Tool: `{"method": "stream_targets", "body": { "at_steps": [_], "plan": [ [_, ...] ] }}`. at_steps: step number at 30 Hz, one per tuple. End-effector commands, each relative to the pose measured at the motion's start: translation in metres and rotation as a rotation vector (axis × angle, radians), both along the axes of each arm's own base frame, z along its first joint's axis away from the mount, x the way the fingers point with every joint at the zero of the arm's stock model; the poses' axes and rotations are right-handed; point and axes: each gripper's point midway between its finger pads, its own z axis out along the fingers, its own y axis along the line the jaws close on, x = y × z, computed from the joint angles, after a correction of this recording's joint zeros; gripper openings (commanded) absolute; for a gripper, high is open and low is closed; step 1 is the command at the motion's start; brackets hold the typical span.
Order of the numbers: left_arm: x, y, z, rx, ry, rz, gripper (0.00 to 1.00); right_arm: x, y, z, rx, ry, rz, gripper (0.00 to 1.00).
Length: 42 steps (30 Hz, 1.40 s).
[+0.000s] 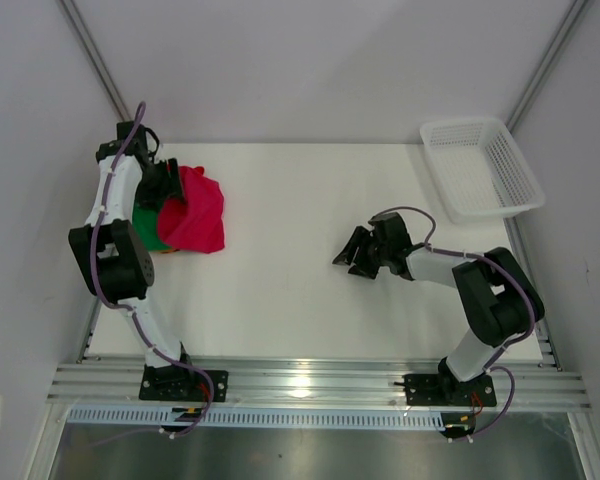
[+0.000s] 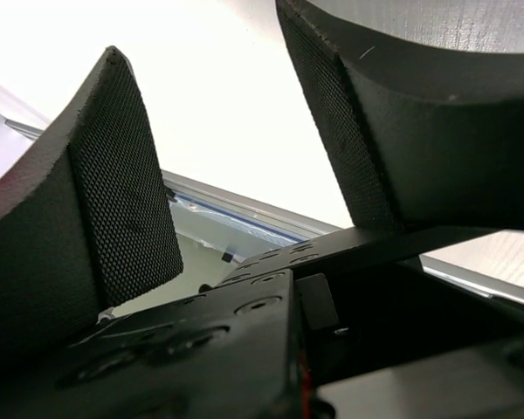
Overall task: Fold and stack the t-shirts
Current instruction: Put the neatly folded tshirt into the corner of the board with the left arm
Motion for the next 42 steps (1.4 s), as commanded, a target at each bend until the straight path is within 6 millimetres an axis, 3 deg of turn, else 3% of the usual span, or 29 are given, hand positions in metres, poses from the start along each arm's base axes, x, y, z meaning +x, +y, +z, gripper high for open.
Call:
{"method": "stream_targets", "body": {
  "at_steps": [1,7,10,11,30,42],
  "plan": [
    [0.016,0.002,0.013,-0.001,-0.117,-0.048,0.72,0.010,0.008,0.012,0.025,-0.038,0.022,0.61],
    [0.023,-0.003,0.015,-0.045,-0.148,-0.079,0.74,0.005,0.005,0.003,0.026,-0.024,0.026,0.62],
    [0.027,-0.018,0.022,-0.121,-0.174,-0.125,0.79,0.001,0.007,-0.003,0.038,-0.005,0.032,0.61],
    [0.026,-0.020,0.022,-0.136,-0.177,-0.133,0.99,0.002,0.008,-0.002,0.043,-0.008,0.036,0.62],
    [0.014,0.003,0.043,-0.125,-0.230,-0.074,1.00,0.010,0.027,-0.009,0.080,0.020,0.092,0.62],
    [0.019,-0.006,0.030,-0.197,-0.232,-0.096,1.00,-0.007,0.040,-0.016,0.072,0.036,0.123,0.62]
  ]
}}
